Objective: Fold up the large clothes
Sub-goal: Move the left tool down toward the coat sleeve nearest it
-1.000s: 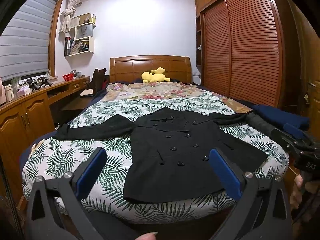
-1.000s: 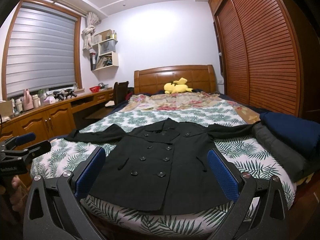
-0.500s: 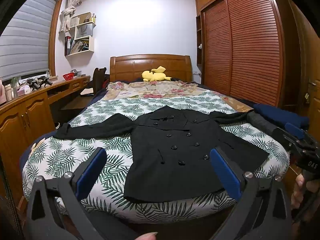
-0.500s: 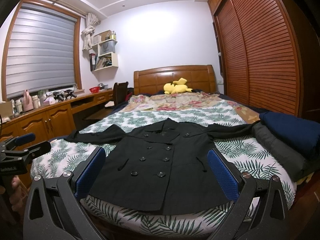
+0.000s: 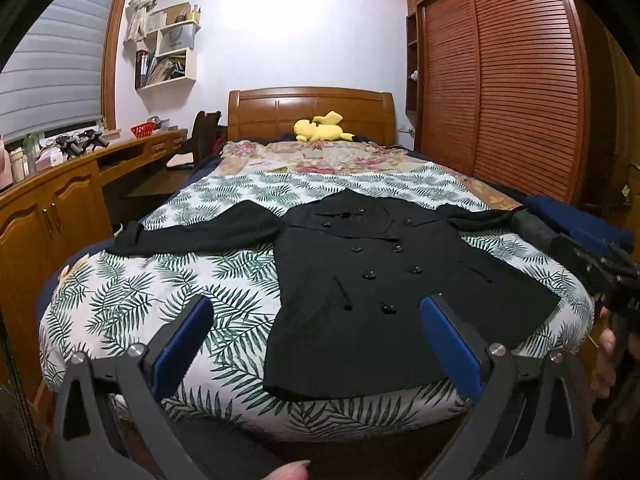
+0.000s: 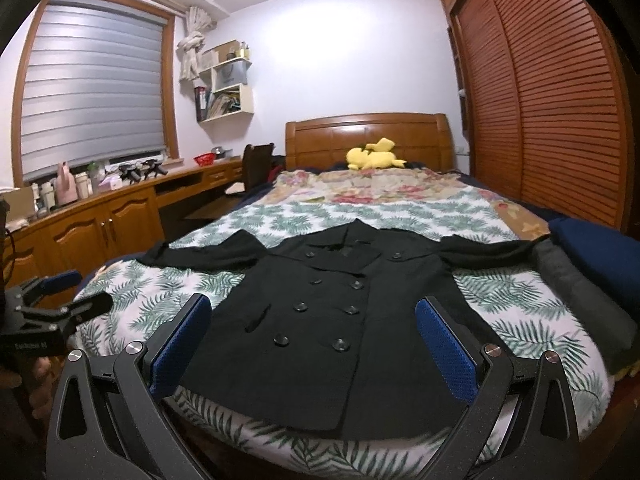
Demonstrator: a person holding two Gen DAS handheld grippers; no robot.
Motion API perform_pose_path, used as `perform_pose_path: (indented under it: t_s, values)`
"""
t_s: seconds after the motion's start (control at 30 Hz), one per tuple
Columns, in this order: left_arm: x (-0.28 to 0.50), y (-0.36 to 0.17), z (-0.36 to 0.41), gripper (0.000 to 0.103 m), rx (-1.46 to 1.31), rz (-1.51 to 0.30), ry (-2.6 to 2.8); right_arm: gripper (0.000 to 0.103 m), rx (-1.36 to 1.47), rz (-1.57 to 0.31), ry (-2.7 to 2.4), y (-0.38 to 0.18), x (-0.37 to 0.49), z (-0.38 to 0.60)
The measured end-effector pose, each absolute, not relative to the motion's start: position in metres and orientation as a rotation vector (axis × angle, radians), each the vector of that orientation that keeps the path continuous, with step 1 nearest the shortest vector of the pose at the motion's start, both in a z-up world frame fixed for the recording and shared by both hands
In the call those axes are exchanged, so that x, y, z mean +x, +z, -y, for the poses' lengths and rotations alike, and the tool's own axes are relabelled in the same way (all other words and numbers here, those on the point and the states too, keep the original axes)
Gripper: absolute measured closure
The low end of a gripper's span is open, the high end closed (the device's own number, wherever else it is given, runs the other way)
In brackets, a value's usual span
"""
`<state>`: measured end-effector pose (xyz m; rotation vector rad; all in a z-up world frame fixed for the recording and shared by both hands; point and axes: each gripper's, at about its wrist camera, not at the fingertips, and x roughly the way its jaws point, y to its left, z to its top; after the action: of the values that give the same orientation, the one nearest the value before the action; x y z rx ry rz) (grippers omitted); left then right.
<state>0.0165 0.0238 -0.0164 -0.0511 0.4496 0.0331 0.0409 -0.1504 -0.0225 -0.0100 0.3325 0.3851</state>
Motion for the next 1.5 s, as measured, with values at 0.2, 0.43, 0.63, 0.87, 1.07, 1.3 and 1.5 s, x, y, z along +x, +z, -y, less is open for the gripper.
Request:
perform_pose_path:
  t_s: [0.2,0.43,0.63,0.87,1.07,1.3,1.5]
  values:
    - [0.034,-0.031,-0.042,0.000,-0.052,-0.480,0.048,0.000,-0.027,-0.331,0.428,-0.026,0.076,0.137]
    - [0.055,-0.049,-0.064,0.000,-0.068,-0.531,0.084,0.000,-0.035,-0.330,0.495,-0.028,0.125,0.116]
    - [0.074,-0.060,-0.079,0.000,-0.057,-0.572,0.133,0.000,-0.058,-0.336,0.552,-0.031,0.168,0.098]
    - [0.097,-0.065,-0.106,0.000,-0.098,-0.586,0.194,0.000,-0.053,-0.410,0.639,-0.048,0.227,0.064]
    - [0.122,-0.058,-0.136,0.000,-0.096,-0.577,0.226,0.000,-0.065,-0.469,0.679,-0.070,0.270,0.025]
    - [0.166,-0.067,-0.180,0.000,-0.126,-0.628,0.204,0.000,-0.159,-0.557,0.664,-0.122,0.296,-0.002]
    - [0.205,-0.079,-0.231,0.000,-0.191,-0.639,0.201,0.000,-0.233,-0.639,0.639,-0.156,0.305,-0.016]
